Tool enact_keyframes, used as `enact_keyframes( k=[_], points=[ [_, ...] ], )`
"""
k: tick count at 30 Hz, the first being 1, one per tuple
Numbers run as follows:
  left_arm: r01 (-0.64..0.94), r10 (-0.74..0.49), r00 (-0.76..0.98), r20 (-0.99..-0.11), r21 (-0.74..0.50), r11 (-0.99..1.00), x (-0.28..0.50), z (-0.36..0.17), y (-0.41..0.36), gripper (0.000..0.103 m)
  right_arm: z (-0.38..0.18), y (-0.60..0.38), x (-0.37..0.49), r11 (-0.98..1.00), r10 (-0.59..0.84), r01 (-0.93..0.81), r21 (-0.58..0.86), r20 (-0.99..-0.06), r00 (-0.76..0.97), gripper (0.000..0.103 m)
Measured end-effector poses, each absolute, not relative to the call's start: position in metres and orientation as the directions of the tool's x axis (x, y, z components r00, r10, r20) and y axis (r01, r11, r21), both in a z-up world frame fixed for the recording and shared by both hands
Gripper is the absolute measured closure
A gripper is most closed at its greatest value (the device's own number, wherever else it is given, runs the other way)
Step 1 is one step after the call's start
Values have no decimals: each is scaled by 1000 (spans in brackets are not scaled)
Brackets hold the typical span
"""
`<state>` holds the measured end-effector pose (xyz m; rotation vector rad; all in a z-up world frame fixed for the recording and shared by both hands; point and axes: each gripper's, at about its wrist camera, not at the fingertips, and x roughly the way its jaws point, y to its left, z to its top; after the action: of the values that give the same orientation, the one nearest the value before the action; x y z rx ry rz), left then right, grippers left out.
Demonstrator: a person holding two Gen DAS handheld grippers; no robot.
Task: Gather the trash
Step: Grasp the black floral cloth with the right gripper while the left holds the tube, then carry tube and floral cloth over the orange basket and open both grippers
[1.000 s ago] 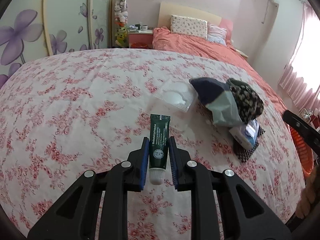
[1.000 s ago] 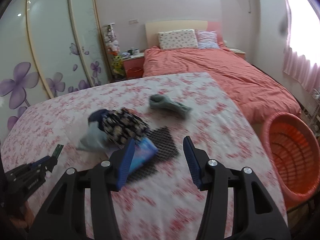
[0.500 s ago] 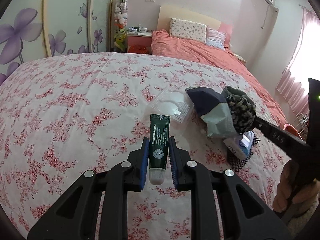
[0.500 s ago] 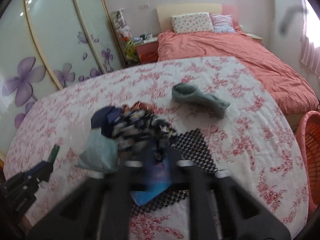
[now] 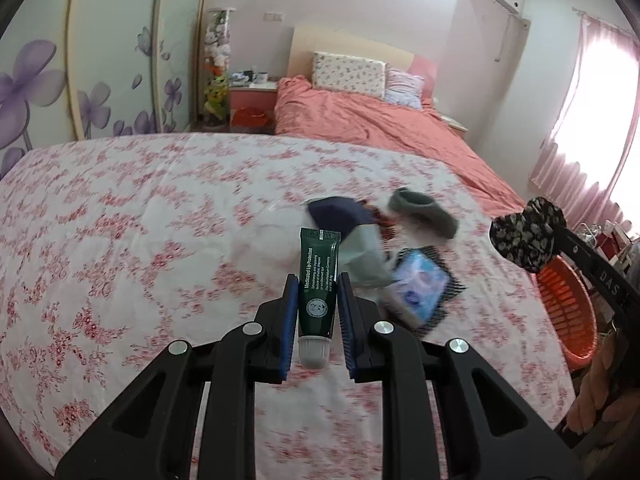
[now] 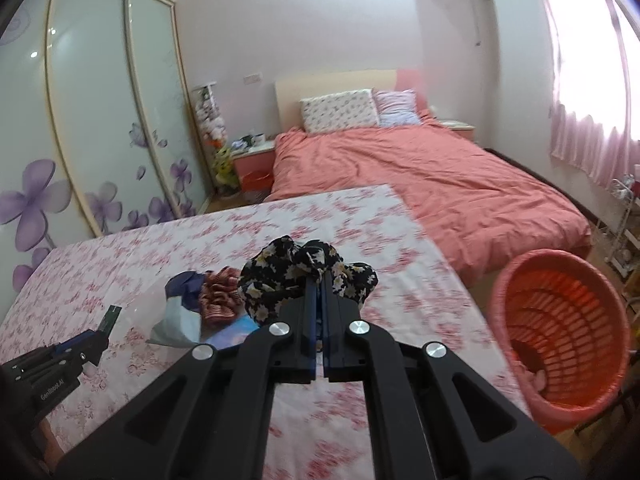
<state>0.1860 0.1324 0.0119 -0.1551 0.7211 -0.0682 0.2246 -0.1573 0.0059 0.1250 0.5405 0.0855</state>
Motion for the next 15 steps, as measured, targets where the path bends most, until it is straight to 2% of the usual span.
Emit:
enact_keyframes(
  k=[15],
  points=[
    [174, -248, 765, -594, -179, 968, 174, 48, 59, 83, 20, -225, 165, 981, 30, 62, 181, -464, 885, 100]
  ],
)
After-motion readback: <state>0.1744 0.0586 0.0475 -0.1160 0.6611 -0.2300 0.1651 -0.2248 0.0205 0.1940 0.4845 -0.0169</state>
